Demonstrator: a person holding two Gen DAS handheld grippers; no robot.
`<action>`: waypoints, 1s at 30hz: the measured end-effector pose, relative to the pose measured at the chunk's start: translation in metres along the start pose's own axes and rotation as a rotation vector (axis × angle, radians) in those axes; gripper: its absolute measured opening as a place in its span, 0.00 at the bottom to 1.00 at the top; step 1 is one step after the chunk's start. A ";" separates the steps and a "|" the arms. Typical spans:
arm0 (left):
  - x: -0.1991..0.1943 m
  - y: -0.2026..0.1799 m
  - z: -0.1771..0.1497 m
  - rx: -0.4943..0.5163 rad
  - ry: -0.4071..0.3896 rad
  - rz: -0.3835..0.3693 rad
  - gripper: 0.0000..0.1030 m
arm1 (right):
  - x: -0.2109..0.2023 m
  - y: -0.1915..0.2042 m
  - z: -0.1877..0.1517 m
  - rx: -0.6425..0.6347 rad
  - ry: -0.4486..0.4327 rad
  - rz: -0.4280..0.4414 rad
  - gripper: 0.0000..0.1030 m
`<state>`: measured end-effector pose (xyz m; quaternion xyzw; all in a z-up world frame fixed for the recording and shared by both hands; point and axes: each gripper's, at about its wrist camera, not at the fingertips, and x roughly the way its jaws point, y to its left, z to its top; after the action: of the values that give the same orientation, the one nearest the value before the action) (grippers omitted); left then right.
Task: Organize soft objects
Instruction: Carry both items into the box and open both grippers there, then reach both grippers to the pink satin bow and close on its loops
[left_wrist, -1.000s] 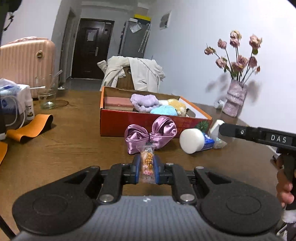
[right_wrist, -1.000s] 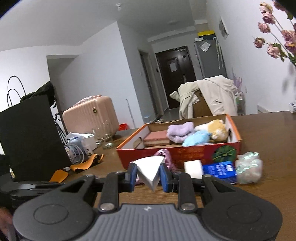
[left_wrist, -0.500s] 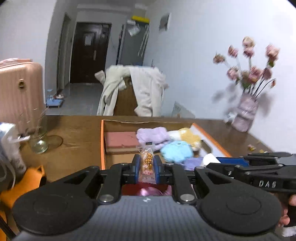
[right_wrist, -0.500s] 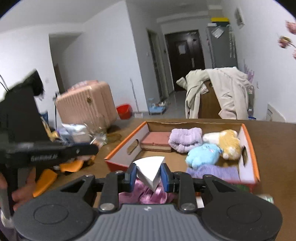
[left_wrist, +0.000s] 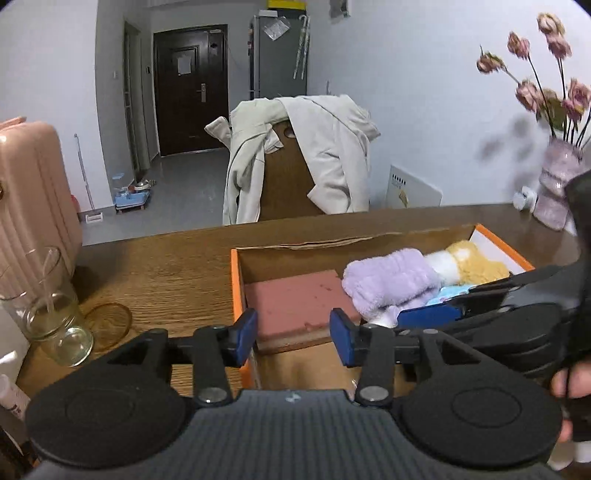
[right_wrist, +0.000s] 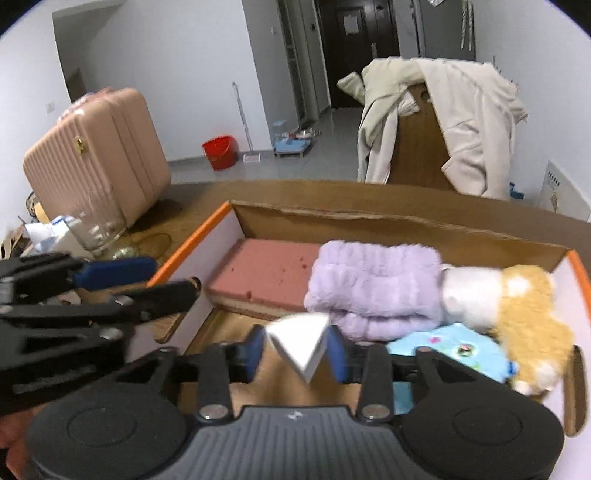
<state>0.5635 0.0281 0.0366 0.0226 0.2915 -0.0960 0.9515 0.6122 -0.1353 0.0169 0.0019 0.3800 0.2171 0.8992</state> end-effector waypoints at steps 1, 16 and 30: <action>-0.004 0.002 0.000 -0.011 -0.005 0.001 0.46 | -0.002 0.001 0.000 -0.008 -0.012 -0.002 0.46; -0.187 -0.009 -0.038 -0.010 -0.251 0.079 0.73 | -0.196 0.020 -0.059 -0.105 -0.244 0.045 0.59; -0.300 -0.044 -0.199 -0.158 -0.218 0.085 0.85 | -0.283 0.069 -0.236 -0.121 -0.331 -0.039 0.72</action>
<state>0.2020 0.0552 0.0401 -0.0506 0.1918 -0.0344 0.9795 0.2489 -0.2218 0.0542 -0.0238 0.2130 0.2190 0.9519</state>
